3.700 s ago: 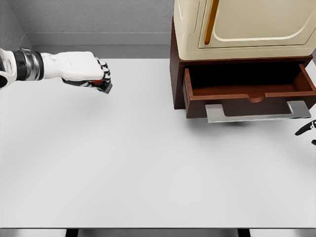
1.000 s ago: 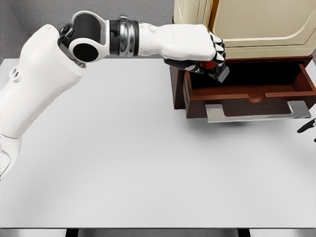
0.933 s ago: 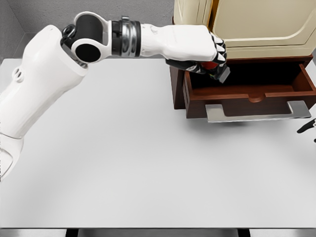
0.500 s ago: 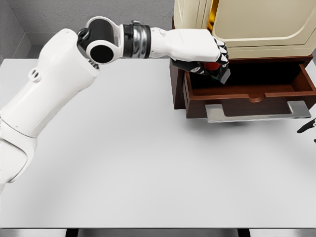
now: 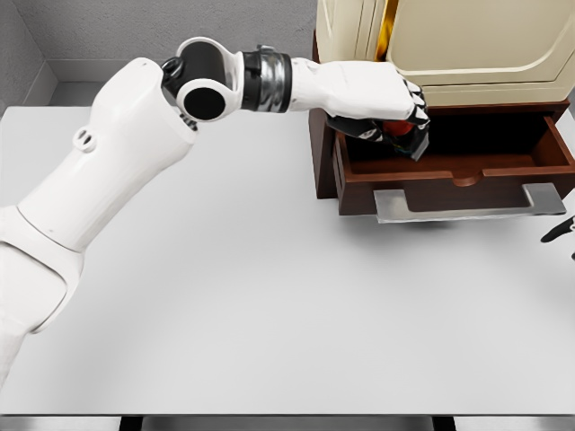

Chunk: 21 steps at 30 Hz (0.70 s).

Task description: Put the switch into the drawer with left arm, and close the drawer with right arm

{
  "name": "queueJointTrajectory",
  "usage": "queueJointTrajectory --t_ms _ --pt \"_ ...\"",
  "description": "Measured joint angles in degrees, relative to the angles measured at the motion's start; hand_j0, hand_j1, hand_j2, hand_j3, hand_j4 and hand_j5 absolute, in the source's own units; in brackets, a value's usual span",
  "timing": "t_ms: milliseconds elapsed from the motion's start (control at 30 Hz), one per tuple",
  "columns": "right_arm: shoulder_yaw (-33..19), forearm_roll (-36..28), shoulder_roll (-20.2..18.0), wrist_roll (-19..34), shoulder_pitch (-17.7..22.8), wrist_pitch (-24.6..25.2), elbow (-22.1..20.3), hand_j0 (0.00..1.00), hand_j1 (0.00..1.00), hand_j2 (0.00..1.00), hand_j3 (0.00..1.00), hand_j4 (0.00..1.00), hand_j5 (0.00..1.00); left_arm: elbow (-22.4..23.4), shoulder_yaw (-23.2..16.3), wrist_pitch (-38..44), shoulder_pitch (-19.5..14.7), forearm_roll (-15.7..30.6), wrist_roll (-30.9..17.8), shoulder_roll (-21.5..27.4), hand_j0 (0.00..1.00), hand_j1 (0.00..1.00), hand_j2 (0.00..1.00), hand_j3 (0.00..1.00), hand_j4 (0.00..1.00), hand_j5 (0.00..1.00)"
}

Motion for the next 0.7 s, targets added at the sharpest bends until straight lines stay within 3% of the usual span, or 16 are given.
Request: queueJointTrajectory --t_ms 267,400,700 --pt "-0.04 0.00 0.07 0.00 0.00 0.00 0.00 0.61 0.61 0.61 0.61 0.61 0.61 0.12 0.04 0.01 0.00 0.24 0.01 -0.05 0.77 0.77 0.77 0.77 0.77 0.77" --pt "-0.04 0.00 0.04 0.00 0.09 0.00 0.00 0.61 0.61 0.61 0.61 0.61 0.61 0.12 0.08 0.01 0.00 0.31 0.01 -0.04 0.96 0.96 0.96 0.96 0.96 0.96" --pt "-0.01 0.00 0.00 0.00 0.09 0.00 0.00 0.61 0.61 0.61 0.61 0.61 0.61 0.07 0.07 0.01 0.00 0.46 0.01 -0.04 1.00 1.00 1.00 1.00 1.00 1.00"
